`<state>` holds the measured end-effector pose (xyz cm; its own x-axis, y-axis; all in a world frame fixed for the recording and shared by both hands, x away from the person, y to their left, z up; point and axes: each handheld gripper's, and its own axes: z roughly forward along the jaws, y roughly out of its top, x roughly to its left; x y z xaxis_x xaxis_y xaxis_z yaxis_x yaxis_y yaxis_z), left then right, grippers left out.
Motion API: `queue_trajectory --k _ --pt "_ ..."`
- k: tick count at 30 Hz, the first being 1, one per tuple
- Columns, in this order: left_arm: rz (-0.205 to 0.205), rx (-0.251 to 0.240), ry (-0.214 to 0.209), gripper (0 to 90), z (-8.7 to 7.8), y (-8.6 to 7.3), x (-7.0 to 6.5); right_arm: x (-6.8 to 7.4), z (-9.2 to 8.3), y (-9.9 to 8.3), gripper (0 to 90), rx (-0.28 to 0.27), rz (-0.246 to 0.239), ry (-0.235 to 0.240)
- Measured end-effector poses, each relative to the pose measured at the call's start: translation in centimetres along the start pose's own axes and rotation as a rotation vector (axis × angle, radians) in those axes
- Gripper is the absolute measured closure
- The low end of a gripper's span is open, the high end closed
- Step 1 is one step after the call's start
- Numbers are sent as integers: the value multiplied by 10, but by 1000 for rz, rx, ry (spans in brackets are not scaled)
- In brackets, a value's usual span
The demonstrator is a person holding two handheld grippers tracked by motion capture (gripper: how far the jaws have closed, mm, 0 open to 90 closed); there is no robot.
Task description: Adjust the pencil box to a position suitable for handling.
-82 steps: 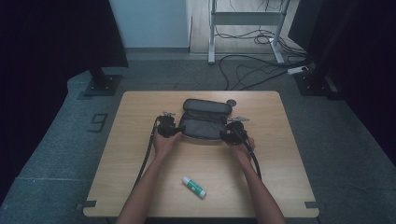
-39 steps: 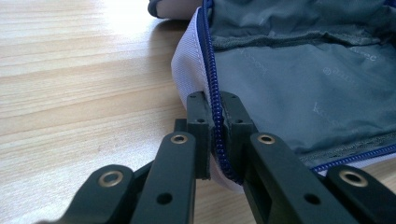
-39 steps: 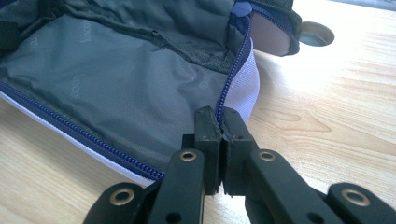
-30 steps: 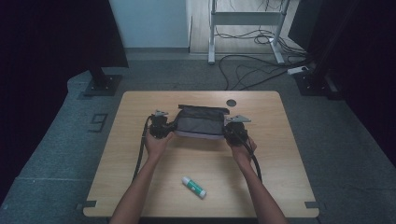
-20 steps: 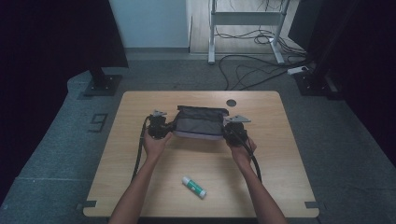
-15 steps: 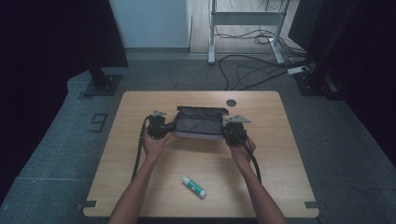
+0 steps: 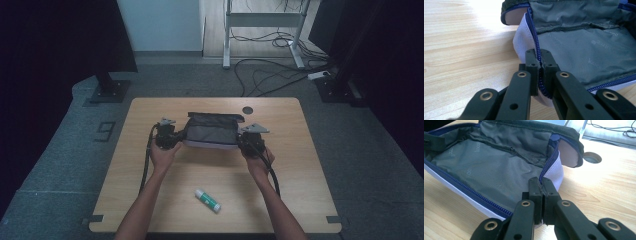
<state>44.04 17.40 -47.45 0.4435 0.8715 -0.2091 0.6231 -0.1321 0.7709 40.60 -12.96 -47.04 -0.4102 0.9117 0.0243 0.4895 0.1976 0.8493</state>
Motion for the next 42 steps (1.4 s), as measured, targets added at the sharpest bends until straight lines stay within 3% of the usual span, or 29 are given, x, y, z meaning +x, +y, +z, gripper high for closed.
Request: queue_trajectory --k 7,21,32,42 --pt "24 -15 3 867 -13 -2 -3 5 -7 2 872 -15 -13 9" --pt "28 -30 -3 867 -35 -17 -5 16 -21 2 871 -43 -37 35" --pt "9 -26 -13 864 -49 -41 0 34 -25 -17 871 -34 -70 74" --pt "-23 20 -25 861 -41 -67 3 38 -18 -39 870 17 -67 93"
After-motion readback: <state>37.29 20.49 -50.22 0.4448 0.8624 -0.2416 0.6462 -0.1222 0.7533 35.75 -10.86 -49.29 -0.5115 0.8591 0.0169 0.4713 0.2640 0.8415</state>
